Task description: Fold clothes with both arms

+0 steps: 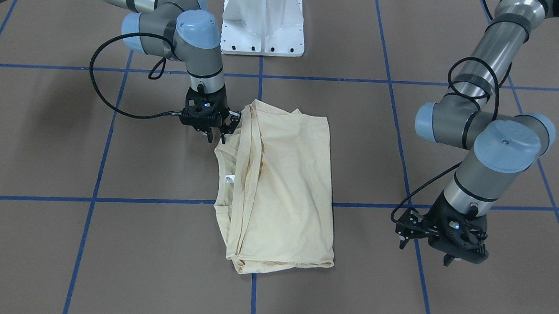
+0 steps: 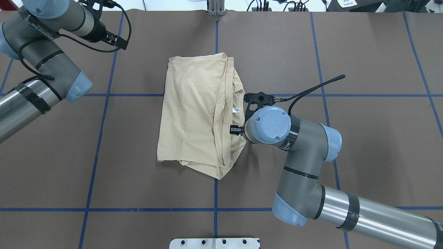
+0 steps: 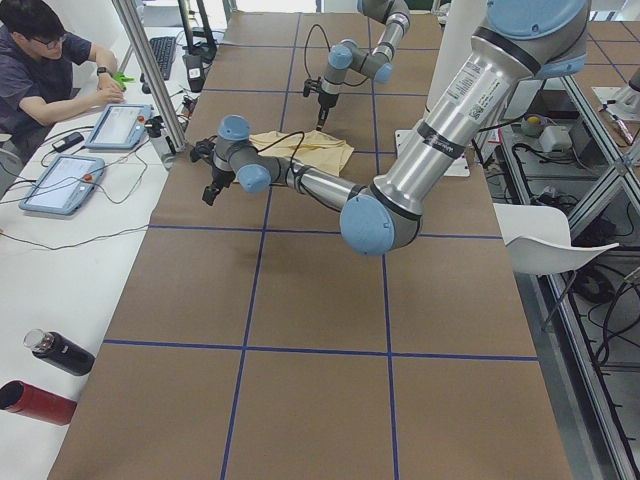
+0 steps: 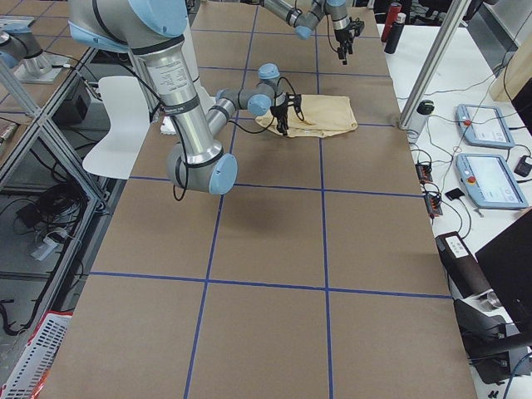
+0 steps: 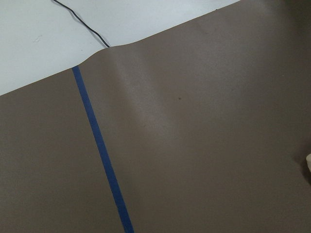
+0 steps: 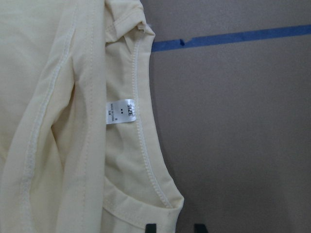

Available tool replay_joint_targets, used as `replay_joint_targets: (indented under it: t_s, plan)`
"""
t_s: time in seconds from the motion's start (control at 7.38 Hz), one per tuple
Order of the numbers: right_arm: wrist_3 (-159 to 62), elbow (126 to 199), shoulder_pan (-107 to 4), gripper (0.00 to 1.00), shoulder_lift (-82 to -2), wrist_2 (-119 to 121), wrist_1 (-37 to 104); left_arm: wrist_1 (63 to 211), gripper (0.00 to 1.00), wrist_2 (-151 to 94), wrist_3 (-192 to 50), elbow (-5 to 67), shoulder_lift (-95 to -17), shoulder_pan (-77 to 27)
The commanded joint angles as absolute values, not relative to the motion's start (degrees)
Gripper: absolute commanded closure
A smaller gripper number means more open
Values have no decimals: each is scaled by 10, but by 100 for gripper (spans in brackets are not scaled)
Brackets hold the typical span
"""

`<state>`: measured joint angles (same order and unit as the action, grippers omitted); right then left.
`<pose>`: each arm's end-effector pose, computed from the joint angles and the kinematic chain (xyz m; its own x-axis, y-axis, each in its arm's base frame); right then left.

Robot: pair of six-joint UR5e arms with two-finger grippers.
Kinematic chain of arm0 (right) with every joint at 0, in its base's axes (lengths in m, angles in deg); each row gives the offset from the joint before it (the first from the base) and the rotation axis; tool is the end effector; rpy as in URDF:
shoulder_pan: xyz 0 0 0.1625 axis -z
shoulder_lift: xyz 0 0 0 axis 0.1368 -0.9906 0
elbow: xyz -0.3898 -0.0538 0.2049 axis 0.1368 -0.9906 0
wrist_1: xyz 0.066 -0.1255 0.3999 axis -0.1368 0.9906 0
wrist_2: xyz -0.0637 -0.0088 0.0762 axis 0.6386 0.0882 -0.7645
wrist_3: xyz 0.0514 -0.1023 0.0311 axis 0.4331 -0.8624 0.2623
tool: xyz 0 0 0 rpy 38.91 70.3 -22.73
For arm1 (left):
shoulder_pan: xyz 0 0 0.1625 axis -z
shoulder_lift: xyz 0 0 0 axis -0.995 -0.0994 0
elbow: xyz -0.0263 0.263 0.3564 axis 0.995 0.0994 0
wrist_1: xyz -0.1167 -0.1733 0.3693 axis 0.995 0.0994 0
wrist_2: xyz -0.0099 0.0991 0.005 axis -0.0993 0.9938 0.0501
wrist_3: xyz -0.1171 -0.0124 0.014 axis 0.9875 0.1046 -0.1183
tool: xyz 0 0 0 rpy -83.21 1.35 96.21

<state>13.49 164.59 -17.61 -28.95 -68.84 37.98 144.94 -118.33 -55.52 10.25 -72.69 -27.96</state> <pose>-0.5897 -0.4221 0.2858 0.6730 0.1011 0.7327 -0.2682 0.9566 0.1143 0.3667 -0.7126 0.3992 0.7094 0.3848 -0.5905 0.0074 0.8337 0.5522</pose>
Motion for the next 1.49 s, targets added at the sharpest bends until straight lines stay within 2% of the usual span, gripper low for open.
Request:
replay_joint_targets:
  t_s: [0.0, 0.27, 0.54, 0.68, 0.81, 0.95, 1.08, 1.22, 1.35]
  plan:
    - [136, 1579, -189, 0, -191, -687, 443, 1448, 0, -1183, -555, 108, -727, -281]
    - [140, 1471, -188, 0, -106, -689, 447, 1446, 0, -1183, -554, 109, -727, -282]
    - [135, 1468, -186, 0, -100, -726, 476, 1446, 0, -1183, -554, 109, -726, -283]
    - [131, 1470, -185, 11, -100, -728, 486, 1446, 0, -1183, -554, 110, -727, -283]
    - [122, 1472, -185, 48, -100, -728, 493, 1448, 0, -1183, -542, 109, -727, -286]
    - [110, 1474, -185, 73, -100, -728, 503, 1449, 0, -1183, -540, 109, -726, -286]
    - [96, 1476, -185, 92, -100, -728, 515, 1449, 0, -1183, -539, 109, -726, -286]
    - [89, 1483, -185, 100, -102, -728, 520, 1449, 0, -1183, -539, 109, -726, -286]
    - [73, 1498, -186, 100, -109, -728, 526, 1449, 0, -1183, -539, 109, -726, -286]
